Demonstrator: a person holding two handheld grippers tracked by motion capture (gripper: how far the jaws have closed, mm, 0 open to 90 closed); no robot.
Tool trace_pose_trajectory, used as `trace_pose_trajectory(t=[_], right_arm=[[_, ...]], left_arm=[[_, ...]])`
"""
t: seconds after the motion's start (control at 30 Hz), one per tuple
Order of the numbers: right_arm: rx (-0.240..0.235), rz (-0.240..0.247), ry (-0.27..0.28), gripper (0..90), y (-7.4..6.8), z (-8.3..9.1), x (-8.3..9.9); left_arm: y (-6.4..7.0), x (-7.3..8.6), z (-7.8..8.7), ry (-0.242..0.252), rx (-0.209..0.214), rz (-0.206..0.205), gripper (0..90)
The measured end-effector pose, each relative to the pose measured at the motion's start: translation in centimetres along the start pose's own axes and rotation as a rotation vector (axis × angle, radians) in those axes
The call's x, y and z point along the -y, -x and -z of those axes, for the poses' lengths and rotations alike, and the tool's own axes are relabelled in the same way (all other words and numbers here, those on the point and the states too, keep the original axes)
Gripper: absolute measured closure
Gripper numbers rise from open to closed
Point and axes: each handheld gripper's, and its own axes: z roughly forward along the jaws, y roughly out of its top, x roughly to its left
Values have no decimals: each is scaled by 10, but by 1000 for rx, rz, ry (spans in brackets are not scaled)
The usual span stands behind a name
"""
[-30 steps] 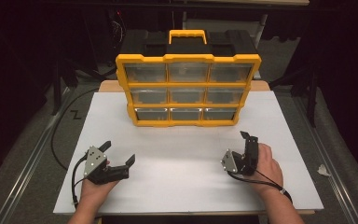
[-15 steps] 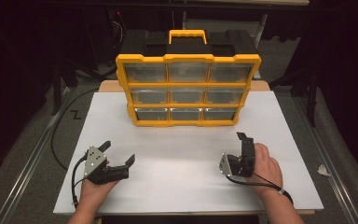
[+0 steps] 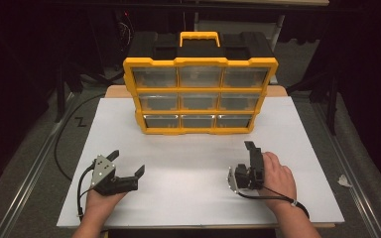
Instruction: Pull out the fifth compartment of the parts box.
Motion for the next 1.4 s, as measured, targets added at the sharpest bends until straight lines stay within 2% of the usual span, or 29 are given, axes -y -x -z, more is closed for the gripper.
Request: trace_pose_trajectory(t=[0.13, 0.23, 0.4, 0.43, 0.63, 0.93, 1.2, 1.23, 1.27, 1.3, 1.4], right_arm=[[0, -9, 4, 39, -2, -1, -3], [11, 11, 16, 64, -3, -4, -7], [21, -8, 27, 122, -4, -4, -15], [26, 5, 30, 135, -3, -4, -17], [40, 10, 40, 183, -5, -7, -27], [84, 9, 60, 224, -3, -19, -43], [92, -2, 56, 305, 6, -33, -59], [96, 0, 55, 317, 9, -34, -61], [101, -26, 54, 327, 8, -35, -63], [110, 0, 53, 339, 13, -37, -66], [132, -16, 56, 360, 17, -40, -71]], left_arm=[[1, 0, 0, 7, 0, -8, 2], [2, 0, 0, 4, 1, -12, 2], [1, 0, 1, 3, -10, -19, 4], [1, 0, 1, 5, -11, -21, 4], [2, -1, 1, 11, -7, -16, 4], [2, 0, 0, 11, 3, -22, 5], [3, 0, 0, 11, 5, -24, 5], [3, 0, 0, 9, 5, -25, 5], [3, 0, 0, 9, 5, -27, 5], [3, 0, 0, 9, 5, -27, 5], [2, 0, 0, 13, 2, -28, 5]])
